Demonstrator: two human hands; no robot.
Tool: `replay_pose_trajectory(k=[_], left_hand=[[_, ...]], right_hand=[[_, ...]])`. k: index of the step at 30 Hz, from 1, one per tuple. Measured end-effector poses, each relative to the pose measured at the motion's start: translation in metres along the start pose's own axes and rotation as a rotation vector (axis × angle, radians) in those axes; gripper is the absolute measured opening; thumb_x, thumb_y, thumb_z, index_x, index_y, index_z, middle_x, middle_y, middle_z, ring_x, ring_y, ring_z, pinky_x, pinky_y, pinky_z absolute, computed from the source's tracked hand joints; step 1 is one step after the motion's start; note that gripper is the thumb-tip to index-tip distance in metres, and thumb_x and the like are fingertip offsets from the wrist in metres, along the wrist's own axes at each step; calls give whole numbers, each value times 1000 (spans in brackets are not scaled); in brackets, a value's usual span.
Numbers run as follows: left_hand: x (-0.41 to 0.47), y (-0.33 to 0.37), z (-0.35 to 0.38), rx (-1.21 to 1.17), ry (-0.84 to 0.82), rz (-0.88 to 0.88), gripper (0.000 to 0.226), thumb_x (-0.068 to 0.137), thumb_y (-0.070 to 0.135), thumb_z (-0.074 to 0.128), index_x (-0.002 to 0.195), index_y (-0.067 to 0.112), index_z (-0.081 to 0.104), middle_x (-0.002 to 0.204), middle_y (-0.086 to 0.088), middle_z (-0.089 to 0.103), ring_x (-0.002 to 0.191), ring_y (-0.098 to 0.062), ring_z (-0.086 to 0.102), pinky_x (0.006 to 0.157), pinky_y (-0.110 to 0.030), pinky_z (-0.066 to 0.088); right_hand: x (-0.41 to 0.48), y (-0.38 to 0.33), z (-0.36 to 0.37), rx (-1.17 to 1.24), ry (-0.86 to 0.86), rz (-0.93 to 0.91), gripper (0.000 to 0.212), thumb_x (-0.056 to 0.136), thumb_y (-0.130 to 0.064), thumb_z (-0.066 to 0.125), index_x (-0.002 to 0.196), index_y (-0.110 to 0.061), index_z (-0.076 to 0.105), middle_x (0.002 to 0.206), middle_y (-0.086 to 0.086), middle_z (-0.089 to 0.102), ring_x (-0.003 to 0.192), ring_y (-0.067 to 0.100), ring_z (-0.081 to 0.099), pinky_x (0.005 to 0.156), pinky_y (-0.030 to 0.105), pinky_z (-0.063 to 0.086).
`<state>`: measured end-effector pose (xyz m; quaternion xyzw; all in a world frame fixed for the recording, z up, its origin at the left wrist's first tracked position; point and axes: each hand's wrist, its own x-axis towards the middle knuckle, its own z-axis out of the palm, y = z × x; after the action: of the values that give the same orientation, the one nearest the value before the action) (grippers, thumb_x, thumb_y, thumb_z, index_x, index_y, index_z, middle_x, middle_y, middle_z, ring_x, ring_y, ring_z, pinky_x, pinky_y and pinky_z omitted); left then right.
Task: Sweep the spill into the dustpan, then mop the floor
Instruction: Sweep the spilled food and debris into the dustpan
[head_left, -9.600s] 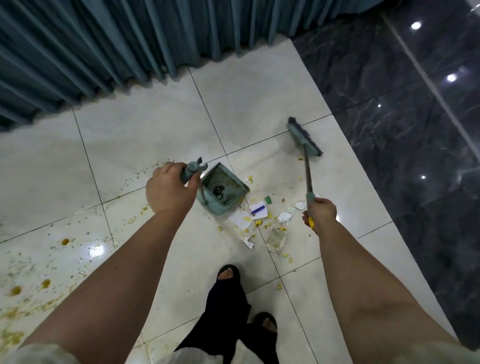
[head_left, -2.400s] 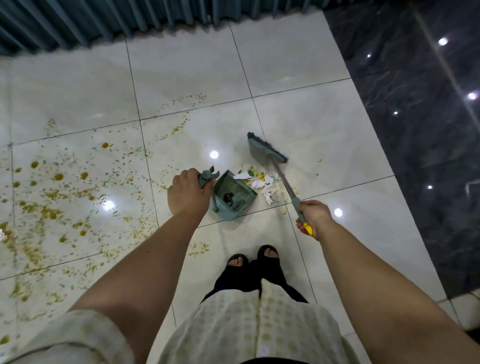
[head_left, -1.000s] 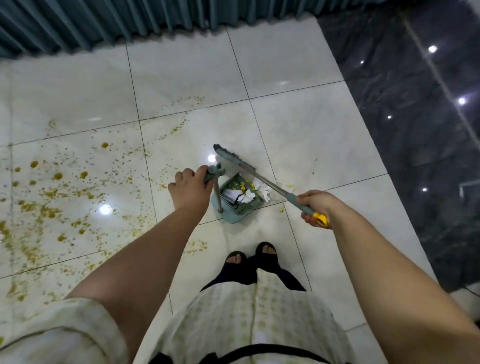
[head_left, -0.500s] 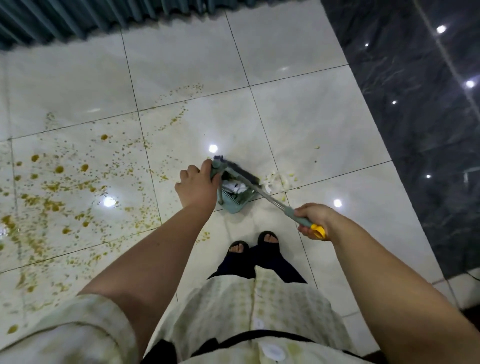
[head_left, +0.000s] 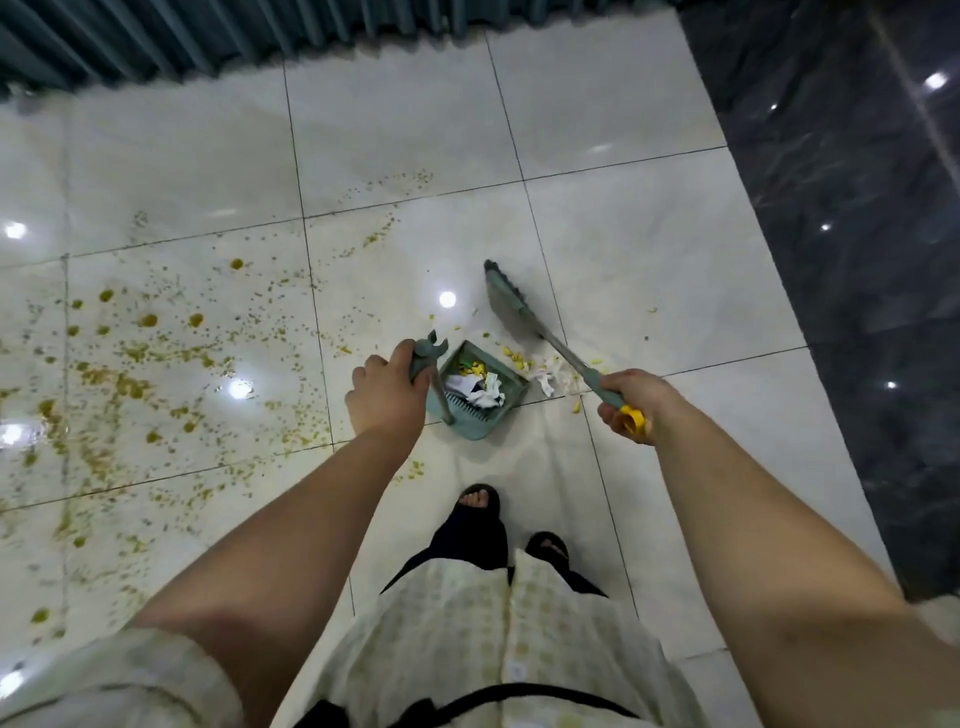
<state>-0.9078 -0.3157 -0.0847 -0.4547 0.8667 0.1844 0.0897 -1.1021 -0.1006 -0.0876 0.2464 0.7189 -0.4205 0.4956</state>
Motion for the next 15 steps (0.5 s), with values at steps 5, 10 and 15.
replay_pose_trajectory(k=[5, 10, 15], left_hand=[[-27, 7, 21, 15, 43, -24, 37, 97, 46, 44, 130, 27, 46, 109, -13, 55, 102, -34, 48, 71, -42, 44], [-40, 28, 29, 63, 54, -45, 39, 98, 46, 41, 132, 28, 44, 116, -15, 54, 107, -36, 47, 75, -43, 46], [-55, 39, 31, 13, 14, -82, 40, 97, 47, 40, 133, 29, 42, 123, -14, 52, 115, -36, 43, 86, -46, 44]], right_hand=[[25, 34, -4, 218, -176, 180, 15, 100, -25, 49, 98, -10, 51, 58, 6, 42, 31, 8, 40, 28, 13, 32], [15, 82, -34, 432, -341, 427, 28, 98, -32, 51, 88, -7, 48, 56, 3, 41, 30, 7, 40, 27, 14, 34], [-19, 73, -79, 478, -386, 374, 25, 98, -27, 51, 94, -3, 49, 53, 4, 43, 30, 6, 42, 27, 12, 36]])
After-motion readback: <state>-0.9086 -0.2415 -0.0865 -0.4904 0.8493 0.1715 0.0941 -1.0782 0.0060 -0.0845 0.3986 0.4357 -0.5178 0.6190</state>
